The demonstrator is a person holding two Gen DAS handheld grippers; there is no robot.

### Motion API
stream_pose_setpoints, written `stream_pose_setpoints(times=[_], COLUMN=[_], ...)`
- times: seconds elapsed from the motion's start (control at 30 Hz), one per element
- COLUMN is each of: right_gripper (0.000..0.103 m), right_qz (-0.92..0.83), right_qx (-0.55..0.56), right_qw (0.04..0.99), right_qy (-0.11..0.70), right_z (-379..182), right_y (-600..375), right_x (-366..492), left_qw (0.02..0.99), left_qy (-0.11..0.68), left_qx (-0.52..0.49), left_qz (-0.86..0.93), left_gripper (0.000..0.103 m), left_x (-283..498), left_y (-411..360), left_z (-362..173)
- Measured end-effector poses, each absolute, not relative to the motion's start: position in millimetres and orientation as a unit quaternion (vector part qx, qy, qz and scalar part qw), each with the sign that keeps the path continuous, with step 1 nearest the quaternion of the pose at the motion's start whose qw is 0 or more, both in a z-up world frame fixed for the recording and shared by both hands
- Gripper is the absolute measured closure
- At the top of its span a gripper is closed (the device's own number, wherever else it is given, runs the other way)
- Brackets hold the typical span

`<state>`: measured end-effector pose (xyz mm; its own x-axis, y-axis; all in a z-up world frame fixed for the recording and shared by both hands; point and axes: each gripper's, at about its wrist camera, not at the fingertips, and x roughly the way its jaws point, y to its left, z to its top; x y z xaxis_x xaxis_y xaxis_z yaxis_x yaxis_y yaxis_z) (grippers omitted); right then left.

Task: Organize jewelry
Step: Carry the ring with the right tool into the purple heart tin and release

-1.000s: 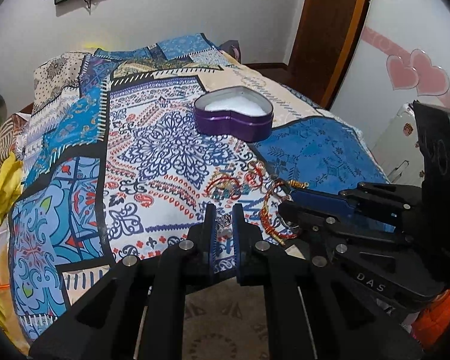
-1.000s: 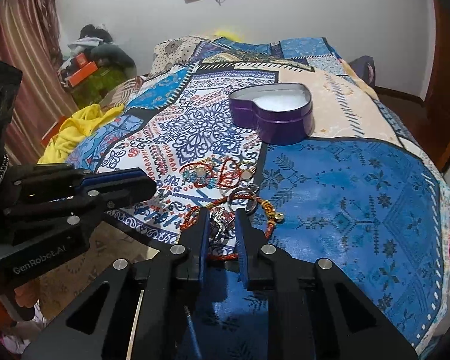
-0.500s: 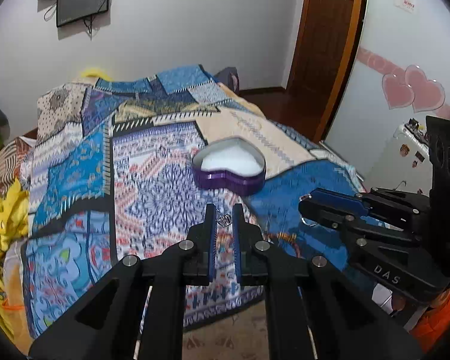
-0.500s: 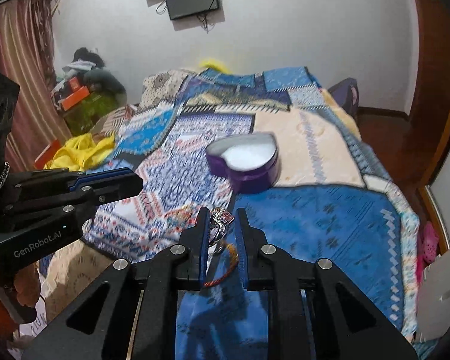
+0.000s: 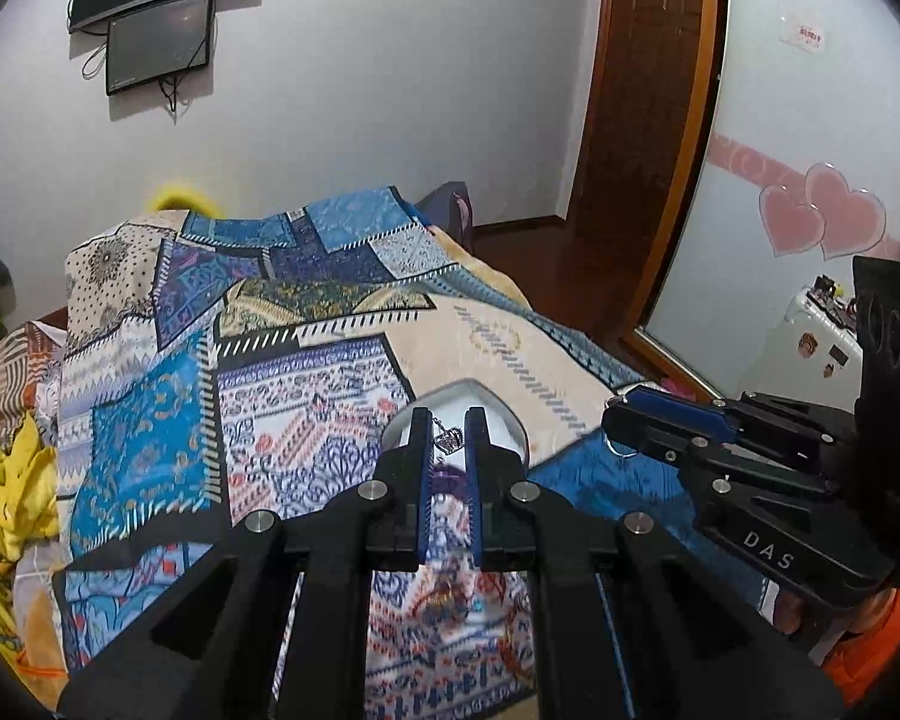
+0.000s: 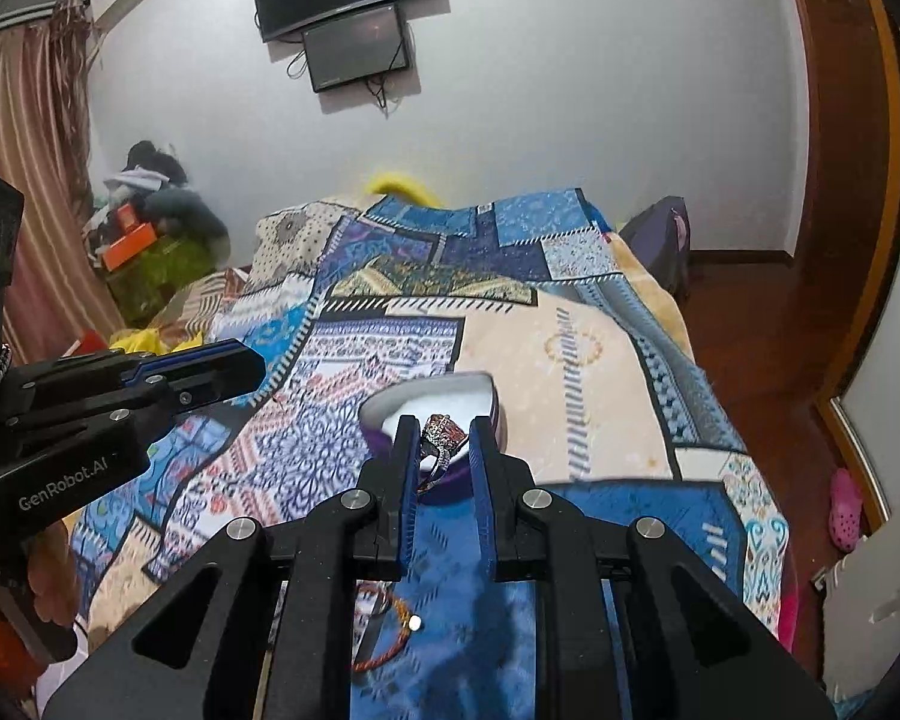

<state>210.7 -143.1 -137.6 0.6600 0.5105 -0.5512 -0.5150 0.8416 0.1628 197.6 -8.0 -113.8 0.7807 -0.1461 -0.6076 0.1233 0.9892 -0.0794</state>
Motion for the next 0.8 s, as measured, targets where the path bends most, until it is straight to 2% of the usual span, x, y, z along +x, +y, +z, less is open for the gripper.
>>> stream_pose_setpoints(times=[0.37, 0.8], right_gripper=[0.088, 0.088], right_qz=[0.280, 0.293], right_qx=[-0.012, -0.016], right_qw=[0.912, 0.882], right_qy=[0.299, 0.370], right_z=[-136, -177], right_y=[-131, -120], right_x=[238, 273], left_qw=[0.939, 0.914], left_qy=[0.334, 0.394], left_qx=[-0.017, -0.027], left_qz=[-0.077, -0.089], left_gripper=[0.094, 0.094], left_x=[237, 279], left_y=[-3, -3], left_z=[-120, -162])
